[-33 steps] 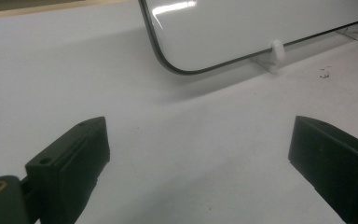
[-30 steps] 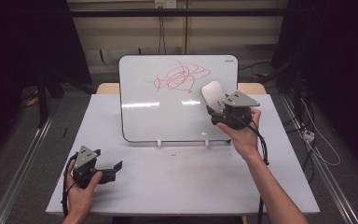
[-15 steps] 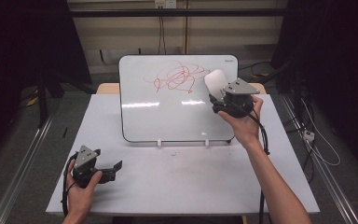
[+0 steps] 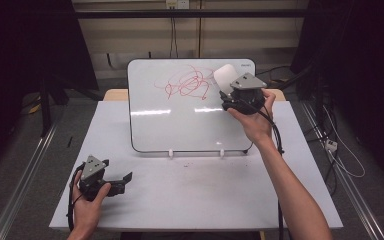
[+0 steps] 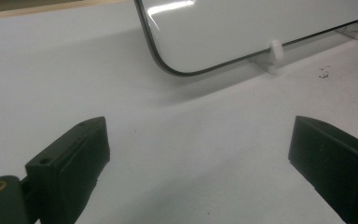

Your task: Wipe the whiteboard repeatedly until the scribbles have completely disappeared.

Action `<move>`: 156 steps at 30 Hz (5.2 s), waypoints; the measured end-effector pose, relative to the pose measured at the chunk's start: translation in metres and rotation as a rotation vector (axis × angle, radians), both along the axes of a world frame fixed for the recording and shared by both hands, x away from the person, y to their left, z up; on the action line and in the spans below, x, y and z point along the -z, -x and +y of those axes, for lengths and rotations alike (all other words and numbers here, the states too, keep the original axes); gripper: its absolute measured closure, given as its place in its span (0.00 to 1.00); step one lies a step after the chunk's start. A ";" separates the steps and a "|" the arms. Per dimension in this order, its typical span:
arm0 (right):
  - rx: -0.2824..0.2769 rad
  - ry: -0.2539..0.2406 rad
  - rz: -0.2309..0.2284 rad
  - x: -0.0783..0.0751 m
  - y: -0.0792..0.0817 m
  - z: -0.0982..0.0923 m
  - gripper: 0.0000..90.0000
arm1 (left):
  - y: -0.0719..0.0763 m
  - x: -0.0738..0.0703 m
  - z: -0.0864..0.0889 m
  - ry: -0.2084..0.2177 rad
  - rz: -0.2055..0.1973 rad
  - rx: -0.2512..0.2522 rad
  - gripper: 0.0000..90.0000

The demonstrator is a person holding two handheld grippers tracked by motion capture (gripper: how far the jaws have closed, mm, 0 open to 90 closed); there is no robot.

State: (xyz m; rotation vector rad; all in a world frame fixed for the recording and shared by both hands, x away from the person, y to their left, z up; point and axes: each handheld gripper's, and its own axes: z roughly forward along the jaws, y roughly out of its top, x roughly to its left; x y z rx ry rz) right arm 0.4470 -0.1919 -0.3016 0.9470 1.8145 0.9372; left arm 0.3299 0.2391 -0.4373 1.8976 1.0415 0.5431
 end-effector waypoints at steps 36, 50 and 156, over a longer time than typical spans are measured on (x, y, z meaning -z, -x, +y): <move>0.083 0.043 0.057 0.000 -0.052 0.023 0.35 | 0.000 0.000 0.002 0.013 0.002 -0.001 0.06; 0.099 0.033 0.054 0.003 -0.050 0.031 0.35 | 0.000 0.000 0.001 0.013 0.002 0.002 0.06; -0.158 0.223 0.063 0.054 -0.018 0.175 0.35 | 0.002 -0.002 0.003 0.005 -0.010 0.000 0.06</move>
